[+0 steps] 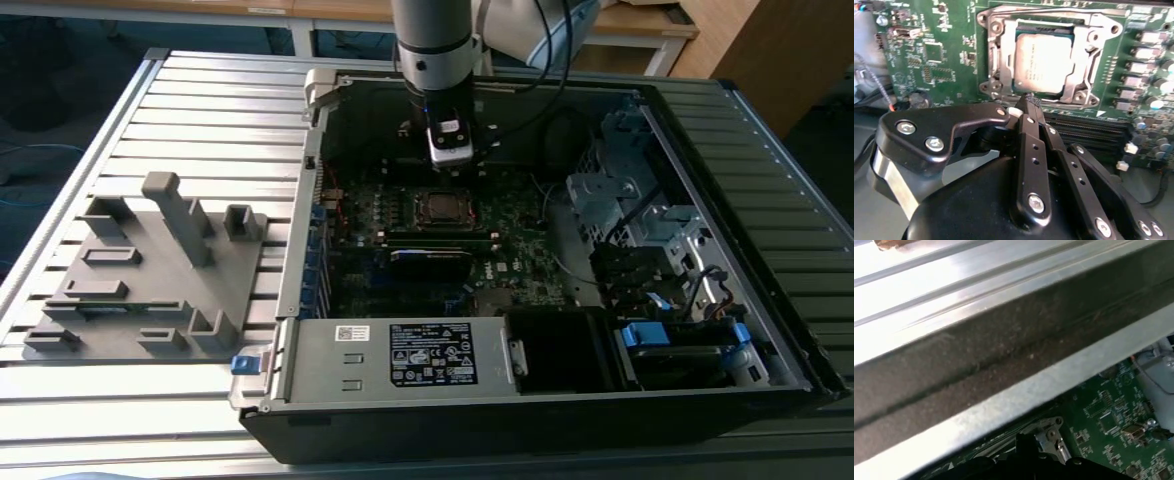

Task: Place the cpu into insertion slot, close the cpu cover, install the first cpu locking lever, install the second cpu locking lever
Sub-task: 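Install the first cpu locking lever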

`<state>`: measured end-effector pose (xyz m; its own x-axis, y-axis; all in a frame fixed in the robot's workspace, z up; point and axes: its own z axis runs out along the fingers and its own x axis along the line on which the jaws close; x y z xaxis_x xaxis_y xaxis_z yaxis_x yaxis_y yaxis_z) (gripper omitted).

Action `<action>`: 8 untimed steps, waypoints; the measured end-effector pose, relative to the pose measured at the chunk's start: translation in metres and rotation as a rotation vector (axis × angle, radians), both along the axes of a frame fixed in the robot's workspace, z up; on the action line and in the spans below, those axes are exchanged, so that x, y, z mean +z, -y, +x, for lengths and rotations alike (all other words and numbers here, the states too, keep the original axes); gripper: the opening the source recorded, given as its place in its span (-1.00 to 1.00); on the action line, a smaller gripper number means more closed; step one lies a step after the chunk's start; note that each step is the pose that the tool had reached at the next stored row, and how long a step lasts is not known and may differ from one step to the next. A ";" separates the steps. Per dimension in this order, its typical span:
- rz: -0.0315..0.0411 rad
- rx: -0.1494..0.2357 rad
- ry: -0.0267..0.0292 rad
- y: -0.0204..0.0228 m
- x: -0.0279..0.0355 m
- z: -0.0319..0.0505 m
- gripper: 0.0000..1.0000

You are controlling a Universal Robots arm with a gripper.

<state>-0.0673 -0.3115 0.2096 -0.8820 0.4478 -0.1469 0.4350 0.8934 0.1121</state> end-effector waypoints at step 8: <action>-0.0192 0.000 -0.0416 0.0000 -0.0008 0.0001 -0.79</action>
<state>-0.0673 -0.3115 0.2088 -0.8874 0.4454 -0.1187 0.4390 0.8952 0.0768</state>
